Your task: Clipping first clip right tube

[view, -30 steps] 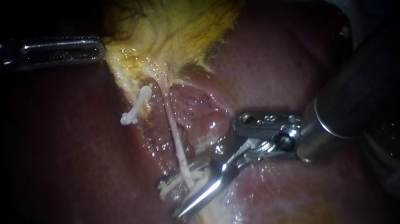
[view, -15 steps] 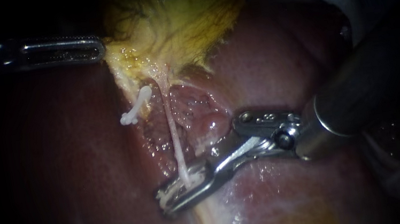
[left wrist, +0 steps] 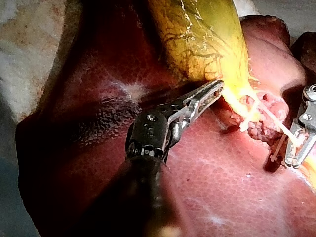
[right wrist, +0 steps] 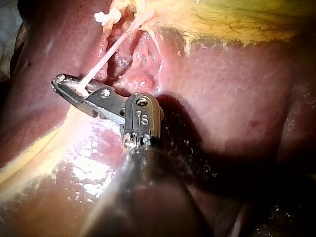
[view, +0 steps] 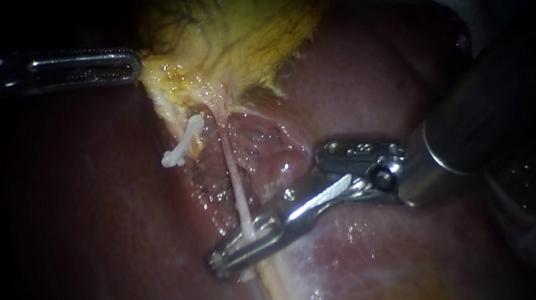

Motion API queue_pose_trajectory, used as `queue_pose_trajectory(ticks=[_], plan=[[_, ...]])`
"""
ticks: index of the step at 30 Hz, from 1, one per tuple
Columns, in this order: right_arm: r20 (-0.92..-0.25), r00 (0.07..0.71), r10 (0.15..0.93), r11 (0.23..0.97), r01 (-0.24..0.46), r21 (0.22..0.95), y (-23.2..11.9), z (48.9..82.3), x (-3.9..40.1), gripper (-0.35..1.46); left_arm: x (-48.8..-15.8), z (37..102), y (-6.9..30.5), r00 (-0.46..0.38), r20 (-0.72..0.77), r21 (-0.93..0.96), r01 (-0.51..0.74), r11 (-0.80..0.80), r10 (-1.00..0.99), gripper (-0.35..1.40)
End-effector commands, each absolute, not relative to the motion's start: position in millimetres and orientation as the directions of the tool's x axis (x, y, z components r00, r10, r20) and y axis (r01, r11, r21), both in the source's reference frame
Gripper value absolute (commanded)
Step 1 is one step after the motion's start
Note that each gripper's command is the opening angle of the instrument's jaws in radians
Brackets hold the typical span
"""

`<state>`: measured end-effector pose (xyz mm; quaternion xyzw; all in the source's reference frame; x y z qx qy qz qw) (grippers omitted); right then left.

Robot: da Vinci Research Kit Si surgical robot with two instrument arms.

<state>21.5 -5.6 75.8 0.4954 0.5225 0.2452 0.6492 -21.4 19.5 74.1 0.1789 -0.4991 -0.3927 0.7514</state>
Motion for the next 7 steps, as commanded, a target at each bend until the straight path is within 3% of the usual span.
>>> queue_pose_trajectory(ticks=[1,7], plan=[[-0.436,0.334,0.836,0.389,0.2,0.899,-5.6,75.8,21.5,-0.35,-21.4,74.1,19.5,0.193,0.61,0.661,0.412,0.627,-0.769,-0.35],[-0.436,0.334,0.836,0.389,0.2,0.899,-5.6,75.8,21.5,-0.35,-21.4,74.1,19.5,0.193,0.61,0.661,0.412,0.627,-0.769,-0.35]])
